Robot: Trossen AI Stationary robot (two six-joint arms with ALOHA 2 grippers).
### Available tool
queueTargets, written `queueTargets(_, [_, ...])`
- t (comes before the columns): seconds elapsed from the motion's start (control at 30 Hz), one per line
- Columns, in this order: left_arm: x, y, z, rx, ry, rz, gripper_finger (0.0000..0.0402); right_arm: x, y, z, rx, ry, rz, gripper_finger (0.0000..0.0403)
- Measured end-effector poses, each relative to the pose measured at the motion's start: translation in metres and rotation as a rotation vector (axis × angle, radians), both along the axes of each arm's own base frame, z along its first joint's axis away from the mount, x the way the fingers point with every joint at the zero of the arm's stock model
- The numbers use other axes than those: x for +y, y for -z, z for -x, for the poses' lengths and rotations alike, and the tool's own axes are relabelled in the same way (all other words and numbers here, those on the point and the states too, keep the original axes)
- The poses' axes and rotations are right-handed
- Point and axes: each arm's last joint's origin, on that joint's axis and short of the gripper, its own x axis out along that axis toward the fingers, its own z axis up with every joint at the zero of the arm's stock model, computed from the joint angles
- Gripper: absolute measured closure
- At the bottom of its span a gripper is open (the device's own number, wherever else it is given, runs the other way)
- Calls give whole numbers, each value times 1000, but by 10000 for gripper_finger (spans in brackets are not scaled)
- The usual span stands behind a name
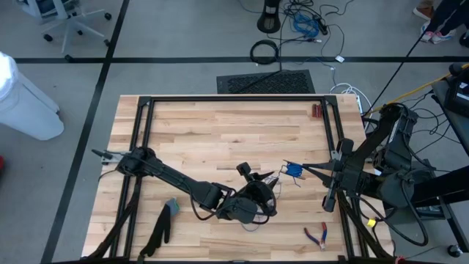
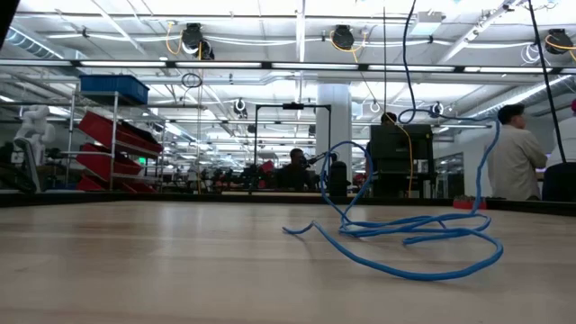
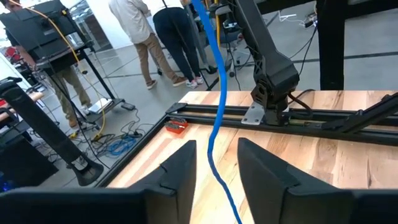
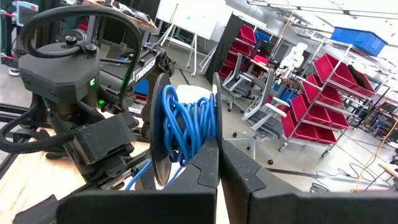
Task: Coil cords
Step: Coil the blue wire onto the black spool
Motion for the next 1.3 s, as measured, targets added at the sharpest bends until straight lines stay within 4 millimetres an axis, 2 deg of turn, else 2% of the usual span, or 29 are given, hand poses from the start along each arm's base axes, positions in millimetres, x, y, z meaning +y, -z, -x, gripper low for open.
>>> queueTargets(0.2, [-1, 2, 1, 29, 2, -14, 324, 0, 0, 0, 0, 0, 0, 403])
queueTargets(0.93, [-9, 2, 5, 24, -3, -21, 327, 0, 0, 0, 0, 0, 0, 403])
queueTargets(1.03, [-8, 3, 5, 30, -19, -31, 342, 0, 0, 0, 0, 0, -1, 403])
queueTargets(1.17, [3, 2, 1, 27, -51, -32, 389, 0, 1, -1, -21, 13, -58, 403])
queueTargets(1.3, [21, 2, -7, 20, -54, -13, 397, 1, 4, -9, -25, 78, -56, 403])
